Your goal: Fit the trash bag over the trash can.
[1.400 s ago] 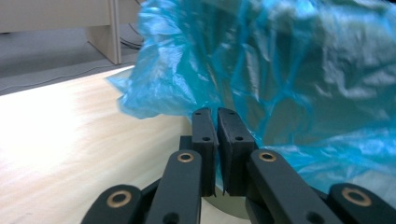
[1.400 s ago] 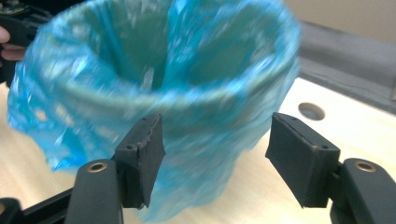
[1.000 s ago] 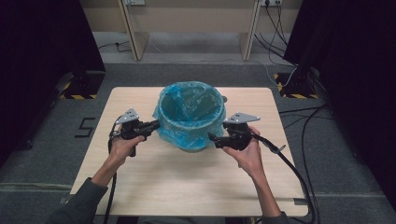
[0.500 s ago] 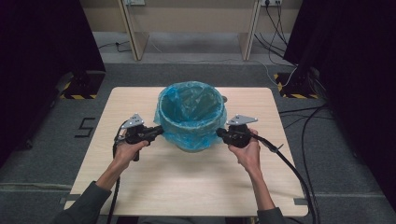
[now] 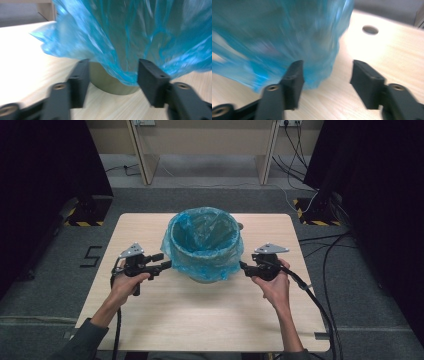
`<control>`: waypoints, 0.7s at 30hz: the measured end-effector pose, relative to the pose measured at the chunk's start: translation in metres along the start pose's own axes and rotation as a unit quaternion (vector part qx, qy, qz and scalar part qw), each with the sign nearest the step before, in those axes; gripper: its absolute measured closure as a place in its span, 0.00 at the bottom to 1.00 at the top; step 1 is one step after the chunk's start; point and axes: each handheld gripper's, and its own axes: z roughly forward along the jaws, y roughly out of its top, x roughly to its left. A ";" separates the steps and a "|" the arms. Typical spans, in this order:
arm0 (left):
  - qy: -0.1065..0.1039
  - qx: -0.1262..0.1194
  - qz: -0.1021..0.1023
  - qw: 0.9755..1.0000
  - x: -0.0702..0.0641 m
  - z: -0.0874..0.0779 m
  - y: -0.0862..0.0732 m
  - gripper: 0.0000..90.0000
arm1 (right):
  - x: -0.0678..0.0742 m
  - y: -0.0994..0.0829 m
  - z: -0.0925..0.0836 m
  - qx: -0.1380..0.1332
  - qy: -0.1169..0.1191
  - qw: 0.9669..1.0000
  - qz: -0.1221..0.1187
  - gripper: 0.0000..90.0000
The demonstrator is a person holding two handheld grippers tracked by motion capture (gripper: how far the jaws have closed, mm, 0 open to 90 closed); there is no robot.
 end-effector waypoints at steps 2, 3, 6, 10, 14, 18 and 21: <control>0.006 0.000 0.001 1.000 0.002 -0.008 0.007 0.38 | 0.001 0.008 -0.017 -0.026 0.002 1.000 0.009 0.40; 0.011 0.000 0.002 1.000 0.002 -0.011 0.010 0.36 | 0.002 0.012 -0.024 -0.041 -0.001 0.999 0.013 0.39; 0.024 -0.014 0.004 1.000 0.006 -0.016 0.023 0.33 | 0.002 0.027 -0.035 -0.076 0.007 0.997 0.022 0.38; 0.029 -0.023 0.001 0.999 0.011 -0.012 0.035 0.33 | 0.004 0.051 -0.026 -0.088 0.009 0.996 0.023 0.38; 0.036 -0.024 -0.008 0.999 0.018 -0.004 0.042 0.32 | 0.010 0.071 -0.002 -0.068 0.015 0.997 0.016 0.39; 0.044 -0.027 -0.017 0.999 0.026 -0.002 0.046 0.32 | 0.007 0.085 0.017 -0.052 0.001 0.999 0.000 0.59; 0.049 -0.024 -0.020 0.998 0.029 0.000 0.047 0.32 | -0.001 0.091 0.028 -0.030 -0.011 0.999 -0.020 0.70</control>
